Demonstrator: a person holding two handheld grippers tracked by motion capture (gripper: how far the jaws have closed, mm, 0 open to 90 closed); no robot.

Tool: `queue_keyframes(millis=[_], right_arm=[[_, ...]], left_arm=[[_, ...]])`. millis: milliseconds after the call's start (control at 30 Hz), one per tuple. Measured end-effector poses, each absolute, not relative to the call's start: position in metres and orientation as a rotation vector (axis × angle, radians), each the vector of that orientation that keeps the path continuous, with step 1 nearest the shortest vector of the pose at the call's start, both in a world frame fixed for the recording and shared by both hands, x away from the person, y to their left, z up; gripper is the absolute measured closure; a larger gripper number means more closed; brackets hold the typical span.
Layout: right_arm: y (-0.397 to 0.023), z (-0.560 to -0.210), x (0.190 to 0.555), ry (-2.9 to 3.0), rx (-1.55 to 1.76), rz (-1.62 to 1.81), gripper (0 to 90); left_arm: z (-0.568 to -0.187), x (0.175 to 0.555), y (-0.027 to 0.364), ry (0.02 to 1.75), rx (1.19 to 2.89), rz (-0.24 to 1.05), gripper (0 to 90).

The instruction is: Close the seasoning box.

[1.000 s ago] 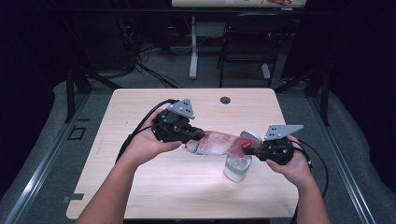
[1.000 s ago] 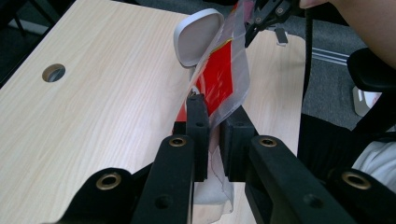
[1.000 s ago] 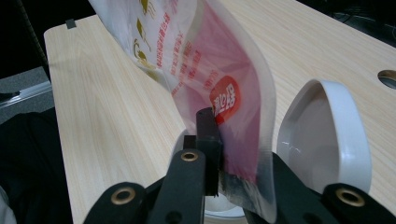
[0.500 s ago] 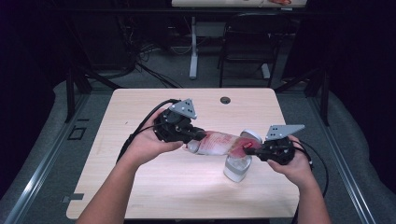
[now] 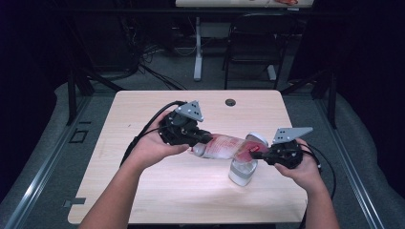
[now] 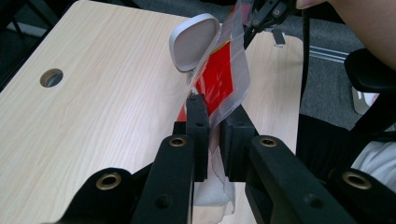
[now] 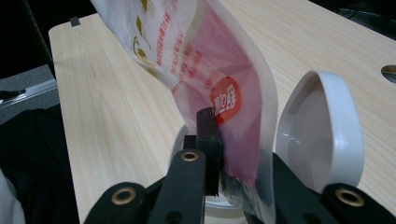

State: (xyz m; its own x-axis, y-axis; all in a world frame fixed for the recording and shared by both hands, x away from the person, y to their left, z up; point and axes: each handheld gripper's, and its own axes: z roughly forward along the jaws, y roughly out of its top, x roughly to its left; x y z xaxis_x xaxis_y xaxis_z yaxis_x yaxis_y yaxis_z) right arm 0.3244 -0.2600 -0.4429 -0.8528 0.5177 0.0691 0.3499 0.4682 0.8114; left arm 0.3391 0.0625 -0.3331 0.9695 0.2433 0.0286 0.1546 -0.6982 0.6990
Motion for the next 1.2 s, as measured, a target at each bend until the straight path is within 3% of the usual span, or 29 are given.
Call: queue_keyframes(millis=[1200], right_arm=[[-0.2611, -0.4423, 0.3237, 2.56, 0.765, 1.342, 88.7]], left_arm=[[-0.3319, 0.3382, 0.062, 0.275, 2.352, 0.151, 83.1]])
